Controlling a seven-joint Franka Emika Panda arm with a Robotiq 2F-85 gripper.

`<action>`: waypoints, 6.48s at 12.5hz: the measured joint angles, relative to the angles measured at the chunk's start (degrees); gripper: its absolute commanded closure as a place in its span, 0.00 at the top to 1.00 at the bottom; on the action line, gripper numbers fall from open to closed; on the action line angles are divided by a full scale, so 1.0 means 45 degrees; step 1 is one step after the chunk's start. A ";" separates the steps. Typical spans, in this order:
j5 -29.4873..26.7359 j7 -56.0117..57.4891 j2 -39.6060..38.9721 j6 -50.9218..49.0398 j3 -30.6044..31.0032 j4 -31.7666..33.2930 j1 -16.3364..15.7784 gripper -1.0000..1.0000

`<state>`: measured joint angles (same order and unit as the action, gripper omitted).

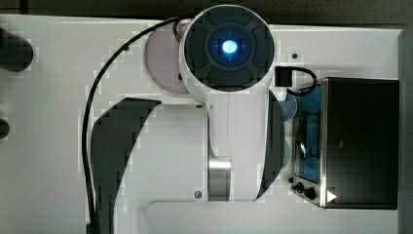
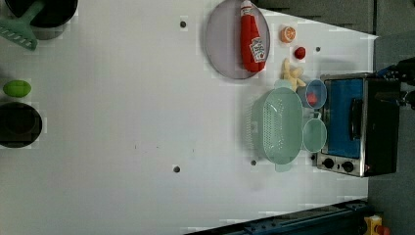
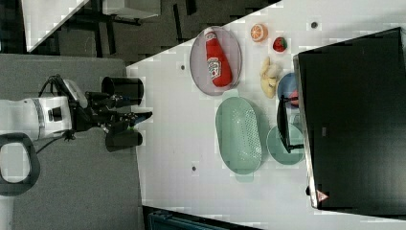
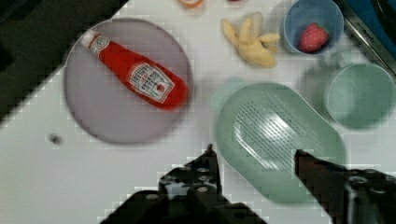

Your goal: Drag strainer right to left.

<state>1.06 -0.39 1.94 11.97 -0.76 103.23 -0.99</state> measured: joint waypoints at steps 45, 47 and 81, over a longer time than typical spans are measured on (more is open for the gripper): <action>-0.0011 -1.2590 -0.5447 1.3070 0.0701 0.7796 -0.2257 1.00; 0.0027 -1.3143 -0.5606 1.3057 0.0828 0.7572 -0.2703 1.00; -0.3410 -1.5493 -0.9470 1.0745 0.0745 0.0908 -0.8280 1.00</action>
<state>-14.29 -70.11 -40.68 60.32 2.59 107.32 -38.24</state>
